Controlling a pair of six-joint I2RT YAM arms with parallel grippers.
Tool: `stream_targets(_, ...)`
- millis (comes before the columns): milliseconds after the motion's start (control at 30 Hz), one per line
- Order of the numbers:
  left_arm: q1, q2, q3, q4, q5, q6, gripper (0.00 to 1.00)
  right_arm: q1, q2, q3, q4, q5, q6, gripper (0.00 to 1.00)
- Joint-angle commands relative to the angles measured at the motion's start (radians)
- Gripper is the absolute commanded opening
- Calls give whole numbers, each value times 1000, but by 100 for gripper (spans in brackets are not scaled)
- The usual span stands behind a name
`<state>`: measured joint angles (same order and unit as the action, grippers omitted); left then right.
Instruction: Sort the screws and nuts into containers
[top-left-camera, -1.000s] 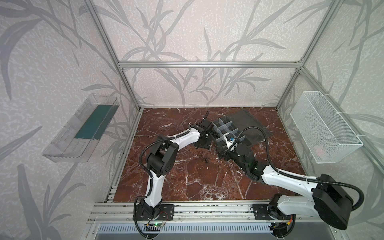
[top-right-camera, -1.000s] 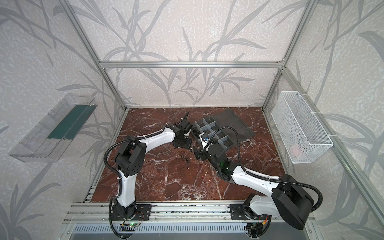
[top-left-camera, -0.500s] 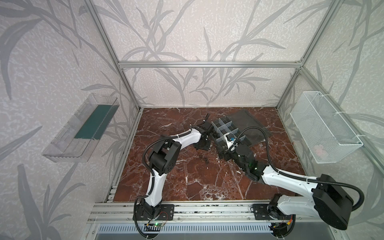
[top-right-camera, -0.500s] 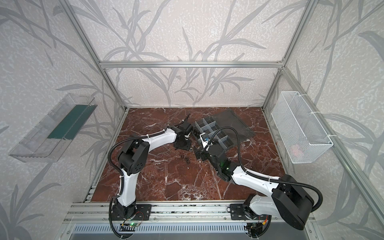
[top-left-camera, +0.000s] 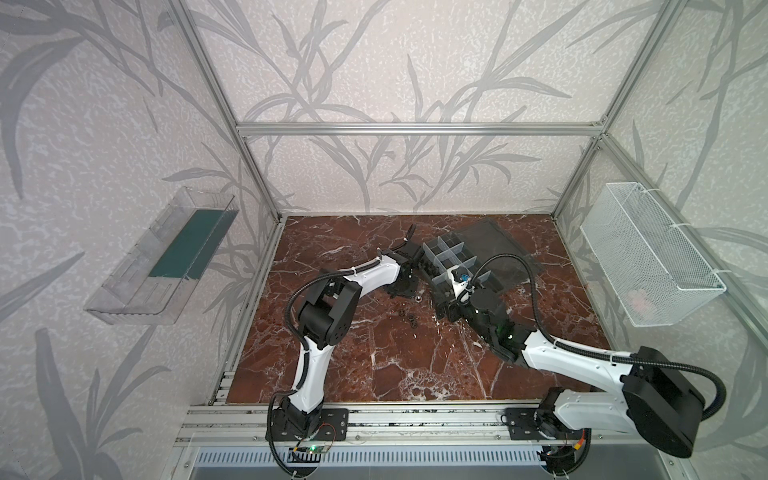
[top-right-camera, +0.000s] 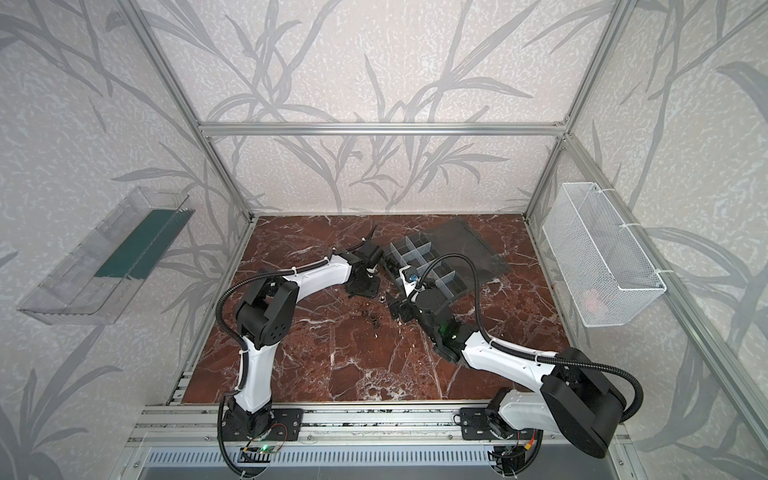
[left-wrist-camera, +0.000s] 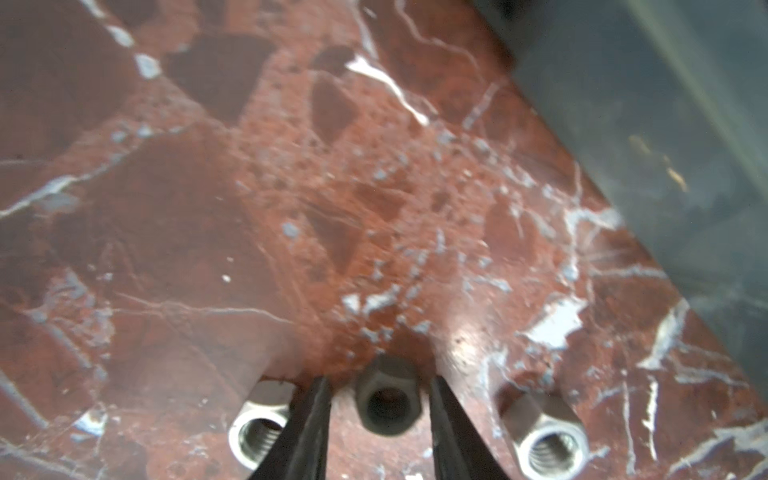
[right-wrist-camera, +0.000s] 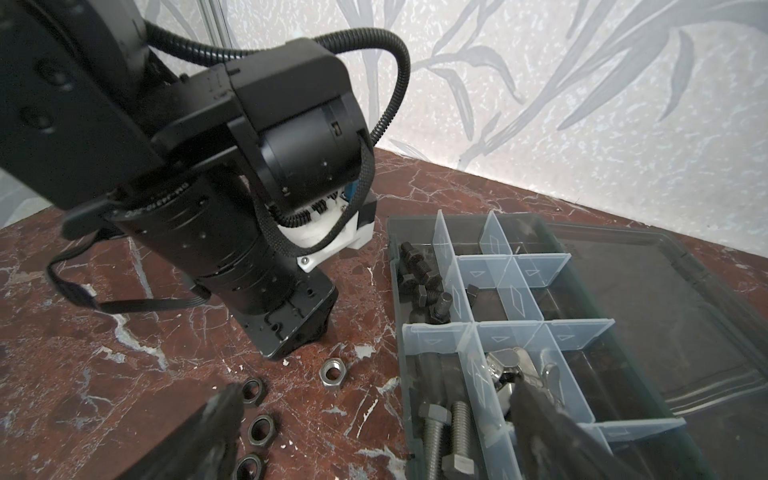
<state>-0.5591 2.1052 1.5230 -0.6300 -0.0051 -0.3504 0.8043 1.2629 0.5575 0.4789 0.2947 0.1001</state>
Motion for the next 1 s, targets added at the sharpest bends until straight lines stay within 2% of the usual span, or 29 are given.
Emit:
stream_targets(0, 49, 47, 1, -14, 40, -31, 36, 3, 10, 5, 30, -4, 12, 99)
stream_targets(267, 30, 57, 7, -18, 69, -30, 34, 2, 1, 4, 23, 0, 17, 99)
stream_targets(533, 31, 72, 9, -25, 45, -19, 30, 3, -15, -4, 27, 1, 23, 99)
stream_targets(800, 27, 75, 16, -32, 44, -12, 16, 2, -13, -4, 27, 1, 28, 99)
stream_targets(967, 19, 44, 20, -30, 48, -1, 14, 2, -13, -2, 24, 8, 30, 99)
